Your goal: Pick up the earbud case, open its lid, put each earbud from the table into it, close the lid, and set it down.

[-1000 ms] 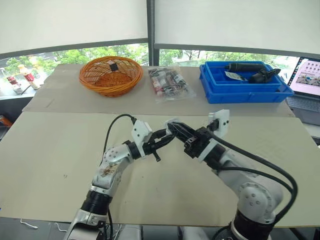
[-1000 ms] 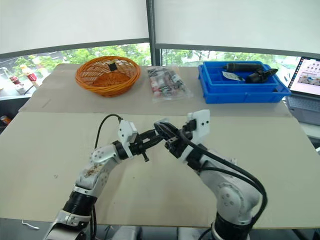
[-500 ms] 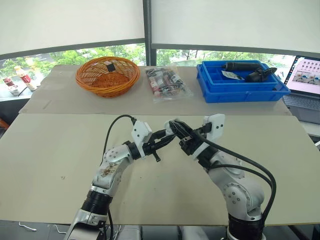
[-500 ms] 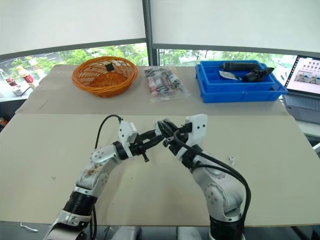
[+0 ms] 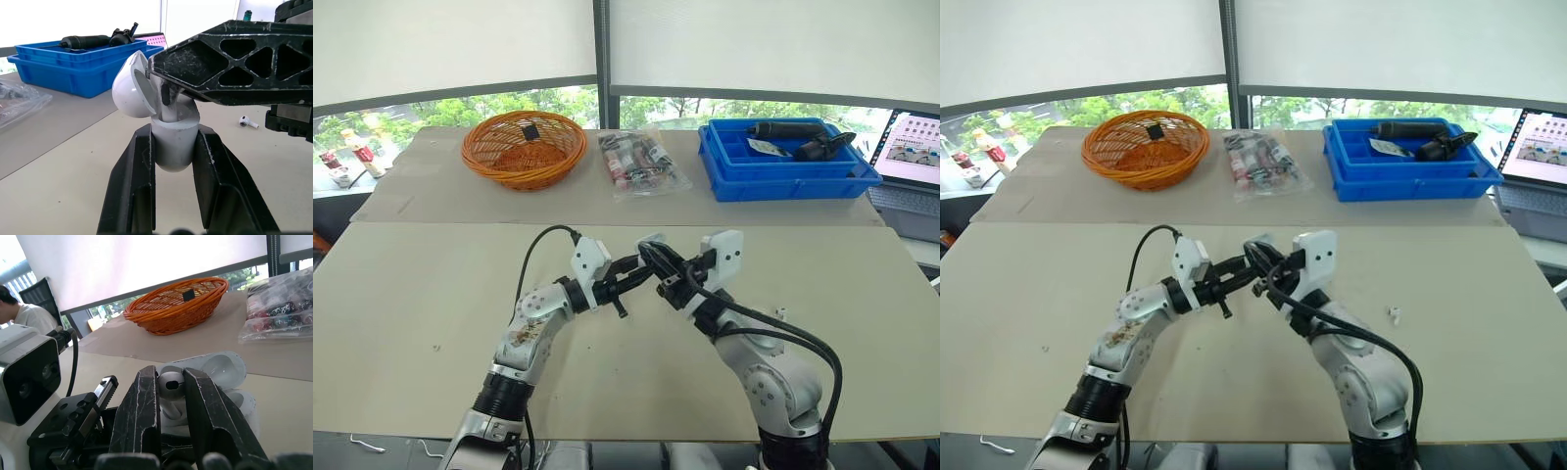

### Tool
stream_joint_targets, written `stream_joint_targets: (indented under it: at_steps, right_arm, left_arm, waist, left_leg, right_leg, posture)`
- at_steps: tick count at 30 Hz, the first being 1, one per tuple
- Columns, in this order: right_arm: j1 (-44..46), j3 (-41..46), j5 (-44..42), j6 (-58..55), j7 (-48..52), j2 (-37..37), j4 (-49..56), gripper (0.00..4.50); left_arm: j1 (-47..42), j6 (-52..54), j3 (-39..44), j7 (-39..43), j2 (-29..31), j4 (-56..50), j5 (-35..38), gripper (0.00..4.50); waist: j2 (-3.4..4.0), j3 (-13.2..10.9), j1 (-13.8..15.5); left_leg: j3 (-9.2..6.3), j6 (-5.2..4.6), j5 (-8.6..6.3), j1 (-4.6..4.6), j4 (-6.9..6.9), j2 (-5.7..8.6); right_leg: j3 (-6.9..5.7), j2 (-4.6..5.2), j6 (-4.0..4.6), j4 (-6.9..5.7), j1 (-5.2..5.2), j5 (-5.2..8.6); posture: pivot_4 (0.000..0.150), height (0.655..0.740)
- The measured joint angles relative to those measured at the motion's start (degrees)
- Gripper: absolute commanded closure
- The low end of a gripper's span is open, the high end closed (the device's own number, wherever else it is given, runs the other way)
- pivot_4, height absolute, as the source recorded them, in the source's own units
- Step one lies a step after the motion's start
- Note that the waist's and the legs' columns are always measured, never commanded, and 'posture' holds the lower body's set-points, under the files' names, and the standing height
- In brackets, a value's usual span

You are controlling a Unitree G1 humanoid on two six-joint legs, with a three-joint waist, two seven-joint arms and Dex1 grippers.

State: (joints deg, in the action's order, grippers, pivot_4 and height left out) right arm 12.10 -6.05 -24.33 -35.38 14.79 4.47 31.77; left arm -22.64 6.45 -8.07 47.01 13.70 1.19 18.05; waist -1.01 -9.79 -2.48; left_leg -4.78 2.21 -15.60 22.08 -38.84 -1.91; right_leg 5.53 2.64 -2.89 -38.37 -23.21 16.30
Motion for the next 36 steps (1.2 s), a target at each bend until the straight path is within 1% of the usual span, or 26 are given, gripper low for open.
stream_joint_targets:
  at_steps: [4,5,9,14,16,18,20,21,24,28,31,33,35,36]
  right_arm:
    - [-0.4,-0.5,0.1,0.2,-0.2,0.6,0.8,1.69]
    - [-0.6,-0.5,0.0,0.1,-0.3,1.0,1.3,1.43]
    - [-2.7,2.3,-3.4,-4.7,-0.3,5.7,6.9,1.41]
    - [-6.8,11.7,-10.8,-9.1,1.2,14.5,15.8,1.41]
    - [-11.0,17.4,-13.2,-9.7,2.7,19.1,18.6,1.41]
    - [-17.7,24.2,-13.8,-9.7,4.1,23.1,19.5,1.41]
    - [-24.4,28.4,-12.1,-8.2,6.5,26.0,19.4,1.41]
    - [-29.4,30.5,-10.0,-6.0,8.8,27.9,18.7,1.41]
    - [-41.0,35.5,-3.9,0.3,13.9,29.2,13.3,1.41]
    - [-48.6,39.1,1.6,8.6,18.5,28.8,6.3,1.41]
    - [-51.6,40.4,3.8,13.0,21.4,28.8,2.2,1.41]
    - [-51.5,41.7,3.6,13.8,21.8,28.0,0.2,0.86]
    - [-51.4,42.9,3.1,13.9,22.1,27.7,-1.3,0.19]
    - [-51.4,43.3,2.7,13.9,22.3,27.7,-1.8,0.01]
  left_arm:
    - [0.0,0.0,0.0,-0.1,0.0,0.1,-0.1,3.96]
    - [0.0,0.0,0.0,-0.1,0.0,0.1,-0.1,3.96]
    - [0.1,0.0,0.0,-0.1,0.0,0.1,0.0,3.96]
    - [0.6,-0.1,0.0,-0.1,0.2,0.1,-0.1,3.96]
    - [1.1,-0.3,-0.1,0.1,0.8,0.0,-0.2,3.96]
    - [1.6,-0.5,-0.1,0.5,1.6,0.0,-0.2,3.96]
    - [2.2,-0.9,-0.2,0.9,2.2,0.0,-0.5,3.96]
    - [2.3,-1.4,-0.5,1.2,2.1,-0.1,-0.7,3.96]
    - [2.9,-2.1,-0.7,1.4,2.4,-0.2,-0.9,3.96]
    - [3.1,-2.6,-0.9,1.5,2.4,-0.2,-1.0,3.96]
    - [3.3,-2.8,-1.1,1.9,2.6,-0.2,-1.1,3.96]
    - [3.3,-2.8,-1.1,2.0,2.6,-0.2,-1.2,3.96]
    - [3.3,-2.9,-1.1,2.0,2.6,-0.2,-1.3,3.96]
    - [3.3,-2.9,-1.1,2.0,2.7,-0.2,-1.4,3.96]
  waist:
    - [0.00,0.0,0.0]
    - [0.00,0.0,0.1]
    - [0.00,0.0,0.2]
    - [0.01,0.0,0.1]
    - [0.01,0.0,0.3]
    - [0.00,0.0,0.5]
    - [0.05,0.0,0.5]
    - [0.06,0.0,0.8]
    - [0.06,0.0,1.3]
    - [0.08,0.1,1.0]
    - [0.11,0.1,1.1]
    - [0.11,0.1,1.1]
    - [0.11,0.1,1.2]
    - [0.11,0.1,1.3]
  left_leg:
    - [0.00,0.00,0.00,0.00,0.00,0.00]
    - [0.00,0.00,0.00,0.01,-0.01,0.00]
    - [-0.01,0.00,0.00,0.07,-0.02,0.01]
    - [-0.02,-0.01,-0.01,0.05,0.00,-0.01]
    - [-0.02,-0.02,-0.01,0.04,0.01,0.01]
    - [-0.01,-0.02,-0.01,0.06,0.00,0.03]
    - [0.01,-0.03,-0.01,0.04,0.00,0.04]
    - [0.01,-0.03,-0.02,0.01,0.01,0.03]
    - [0.05,-0.04,-0.02,-0.06,0.01,0.02]
    - [0.09,-0.04,-0.02,-0.20,0.02,-0.02]
    - [0.09,-0.04,-0.02,-0.38,0.07,-0.01]
    - [0.09,-0.04,-0.03,-0.50,0.06,-0.01]
    - [0.09,-0.06,-0.04,-0.60,0.07,0.00]
    - [0.09,-0.06,-0.04,-0.61,0.08,-0.01]
  right_leg:
    - [0.00,0.00,0.00,0.00,0.00,0.00]
    - [0.00,0.00,0.00,0.00,0.00,0.00]
    - [0.00,0.02,0.00,0.10,0.01,0.00]
    - [-0.02,-0.01,0.00,0.15,0.06,0.00]
    - [-0.01,0.00,-0.01,0.20,0.10,0.00]
    - [-0.01,0.02,-0.01,0.25,0.12,0.00]
    - [0.02,0.02,-0.01,0.25,0.12,0.00]
    - [0.00,0.01,-0.02,0.26,0.17,0.01]
    - [0.06,0.00,-0.02,0.29,0.22,0.01]
    - [0.09,-0.05,-0.01,0.27,0.32,0.00]
    - [0.08,-0.04,-0.02,0.32,0.54,0.01]
    - [0.08,-0.03,-0.02,0.38,0.71,0.01]
    - [0.08,-0.03,-0.04,0.42,0.82,0.02]
    - [0.07,-0.03,-0.04,0.41,0.83,0.02]
  posture:
    - [0.150,0.7114]
    - [0.150,0.7114]
    - [0.150,0.7114]
    - [0.150,0.7114]
    - [0.150,0.7114]
    - [0.150,0.7114]
    - [0.150,0.7114]
    - [0.150,0.7114]
    - [0.150,0.7114]
    - [0.150,0.7114]
    - [0.150,0.7114]
    - [0.150,0.7114]
    - [0.150,0.7114]
    - [0.150,0.7114]
